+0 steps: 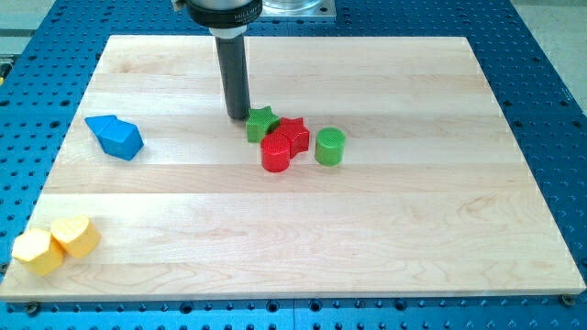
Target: Move the green star to the top of the red star
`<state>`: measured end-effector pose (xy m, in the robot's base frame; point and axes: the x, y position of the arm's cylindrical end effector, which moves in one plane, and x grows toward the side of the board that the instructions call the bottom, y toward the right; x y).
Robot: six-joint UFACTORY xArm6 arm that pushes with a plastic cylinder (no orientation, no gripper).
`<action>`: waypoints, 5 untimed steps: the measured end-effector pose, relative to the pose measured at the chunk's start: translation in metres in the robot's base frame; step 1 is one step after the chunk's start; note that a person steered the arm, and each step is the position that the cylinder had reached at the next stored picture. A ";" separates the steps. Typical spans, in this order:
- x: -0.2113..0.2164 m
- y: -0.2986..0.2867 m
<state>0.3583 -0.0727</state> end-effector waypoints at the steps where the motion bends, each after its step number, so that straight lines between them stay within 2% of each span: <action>1: -0.005 -0.004; 2: 0.001 -0.014; 4: 0.054 -0.015; 5: 0.054 -0.010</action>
<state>0.4124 -0.0831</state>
